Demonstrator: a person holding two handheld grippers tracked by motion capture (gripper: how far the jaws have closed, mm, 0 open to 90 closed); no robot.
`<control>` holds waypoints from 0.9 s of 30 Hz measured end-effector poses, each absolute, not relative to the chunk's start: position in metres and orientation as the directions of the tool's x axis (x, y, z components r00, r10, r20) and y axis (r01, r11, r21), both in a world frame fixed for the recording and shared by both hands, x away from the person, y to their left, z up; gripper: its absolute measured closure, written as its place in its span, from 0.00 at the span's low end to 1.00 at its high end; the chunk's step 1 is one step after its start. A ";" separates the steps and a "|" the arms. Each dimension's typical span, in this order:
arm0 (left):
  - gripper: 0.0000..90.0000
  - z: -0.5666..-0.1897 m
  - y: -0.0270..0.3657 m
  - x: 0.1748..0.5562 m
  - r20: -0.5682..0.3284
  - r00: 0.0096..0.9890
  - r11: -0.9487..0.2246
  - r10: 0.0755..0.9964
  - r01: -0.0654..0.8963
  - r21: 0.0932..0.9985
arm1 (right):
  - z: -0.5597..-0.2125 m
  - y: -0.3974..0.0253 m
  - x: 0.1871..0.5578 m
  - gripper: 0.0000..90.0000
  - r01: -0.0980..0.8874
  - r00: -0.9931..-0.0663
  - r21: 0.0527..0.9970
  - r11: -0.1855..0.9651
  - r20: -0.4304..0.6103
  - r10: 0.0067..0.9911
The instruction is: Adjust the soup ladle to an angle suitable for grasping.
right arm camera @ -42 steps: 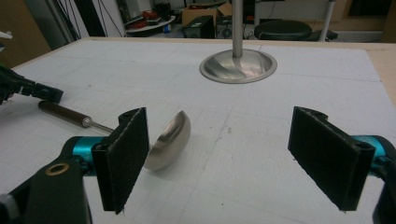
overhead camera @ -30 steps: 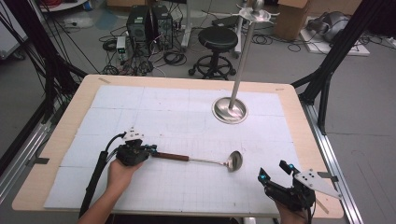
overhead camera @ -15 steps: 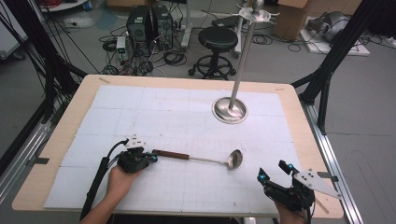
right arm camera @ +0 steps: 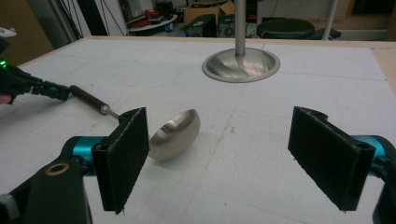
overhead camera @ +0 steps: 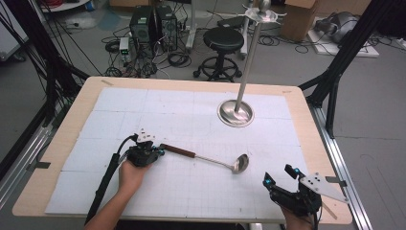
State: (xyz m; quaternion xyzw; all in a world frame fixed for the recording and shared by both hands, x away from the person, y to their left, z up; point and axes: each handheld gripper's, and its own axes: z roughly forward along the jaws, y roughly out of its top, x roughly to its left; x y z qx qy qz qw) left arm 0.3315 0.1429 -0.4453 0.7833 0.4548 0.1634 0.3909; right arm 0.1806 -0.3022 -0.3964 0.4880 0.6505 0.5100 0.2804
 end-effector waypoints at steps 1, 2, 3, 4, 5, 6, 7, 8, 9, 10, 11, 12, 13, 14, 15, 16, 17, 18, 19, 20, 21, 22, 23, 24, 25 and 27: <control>0.99 -0.445 0.142 0.334 -0.103 0.528 -0.276 0.843 0.589 0.760 | -0.397 -0.302 0.181 0.21 0.348 -0.367 0.937 0.005 0.132 0.921; 0.99 -0.445 0.140 0.336 -0.100 0.523 -0.274 0.846 0.590 0.760 | -0.397 -0.302 0.181 0.21 0.348 -0.367 0.937 0.005 0.132 0.921; 0.99 -0.444 0.139 0.338 -0.091 0.519 -0.279 0.850 0.589 0.759 | -0.397 -0.303 0.181 0.21 0.348 -0.368 0.937 0.007 0.130 0.921; 0.99 -0.444 0.138 0.341 -0.084 0.517 -0.283 0.852 0.590 0.756 | -0.397 -0.303 0.181 0.21 0.346 -0.367 0.938 0.006 0.129 0.921; 0.99 -0.443 0.137 0.344 -0.093 0.509 -0.273 0.855 0.595 0.756 | -0.397 -0.303 0.181 0.21 0.351 -0.366 0.936 0.003 0.134 0.921; 0.99 -0.444 0.137 0.346 -0.101 0.500 -0.261 0.860 0.600 0.757 | -0.397 -0.303 0.181 0.21 0.351 -0.365 0.936 0.001 0.136 0.921; 0.99 -0.444 0.137 0.349 -0.103 0.494 -0.255 0.863 0.603 0.756 | -0.397 -0.303 0.181 0.21 0.350 -0.366 0.937 0.003 0.134 0.921; 0.99 -0.444 0.136 0.352 -0.107 0.490 -0.250 0.865 0.606 0.755 | -0.397 -0.303 0.181 0.21 0.350 -0.366 0.937 0.003 0.134 0.921; 0.99 -0.443 0.135 0.354 -0.106 0.491 -0.253 0.865 0.608 0.752 | -0.397 -0.303 0.181 0.21 0.349 -0.367 0.937 0.003 0.134 0.921; 0.99 -0.442 0.135 0.355 -0.110 0.492 -0.250 0.863 0.606 0.755 | -0.397 -0.303 0.181 0.21 0.349 -0.366 0.937 0.002 0.134 0.921; 0.99 -0.441 0.137 0.357 -0.127 0.486 -0.226 0.865 0.602 0.766 | -0.397 -0.304 0.181 0.21 0.350 -0.365 0.937 0.002 0.134 0.921; 0.99 -0.439 0.142 0.359 -0.143 0.476 -0.201 0.868 0.599 0.775 | -0.397 -0.304 0.181 0.21 0.349 -0.364 0.937 0.000 0.136 0.921; 0.99 -0.438 0.148 0.361 -0.152 0.460 -0.180 0.875 0.601 0.779 | -0.397 -0.305 0.181 0.21 0.349 -0.363 0.937 -0.003 0.138 0.921; 0.99 -0.438 0.154 0.365 -0.162 0.443 -0.160 0.882 0.604 0.781 | -0.397 -0.306 0.180 0.21 0.348 -0.361 0.937 -0.007 0.141 0.922; 0.99 -0.438 0.161 0.369 -0.173 0.432 -0.142 0.885 0.606 0.783 | -0.397 -0.306 0.179 0.21 0.348 -0.360 0.938 -0.010 0.143 0.922; 1.00 -0.438 0.167 0.373 -0.176 0.420 -0.131 0.890 0.606 0.785 | -0.397 -0.307 0.179 0.21 0.343 -0.361 0.939 -0.011 0.143 0.922; 1.00 -0.439 0.171 0.376 -0.173 0.414 -0.129 0.894 0.605 0.786 | -0.396 -0.307 0.178 0.21 0.344 -0.359 0.939 -0.014 0.145 0.922; 1.00 -0.440 0.173 0.377 -0.164 0.419 -0.139 0.893 0.603 0.786 | -0.396 -0.308 0.178 0.21 0.340 -0.358 0.940 -0.016 0.145 0.922; 1.00 -0.441 0.174 0.378 -0.154 0.430 -0.156 0.889 0.604 0.782 | -0.396 -0.309 0.178 0.21 0.340 -0.357 0.940 -0.018 0.147 0.922; 1.00 -0.442 0.173 0.378 -0.148 0.446 -0.172 0.882 0.599 0.782 | -0.396 -0.310 0.178 0.21 0.340 -0.356 0.940 -0.021 0.149 0.923; 1.00 -0.444 0.171 0.378 -0.135 0.468 -0.195 0.873 0.589 0.785 | -0.396 -0.310 0.178 0.21 0.342 -0.355 0.940 -0.021 0.149 0.923; 1.00 -0.445 0.169 0.378 -0.122 0.484 -0.213 0.867 0.579 0.787 | -0.396 -0.311 0.178 0.21 0.340 -0.357 0.940 -0.018 0.146 0.922; 1.00 -0.445 0.168 0.378 -0.123 0.492 -0.215 0.862 0.574 0.790 | -0.396 -0.312 0.178 0.21 0.344 -0.355 0.939 -0.016 0.146 0.923; 1.00 -0.446 0.167 0.378 -0.118 0.497 -0.219 0.860 0.567 0.794 | -0.396 -0.313 0.178 0.21 0.344 -0.360 0.939 -0.006 0.137 0.923; 1.00 -0.446 0.167 0.379 -0.117 0.495 -0.215 0.861 0.562 0.799 | -0.396 -0.314 0.177 0.21 0.351 -0.361 0.936 0.003 0.132 0.923; 1.00 -0.445 0.169 0.379 -0.121 0.495 -0.209 0.860 0.560 0.802 | -0.397 -0.318 0.173 0.21 0.355 -0.358 0.935 0.009 0.128 0.925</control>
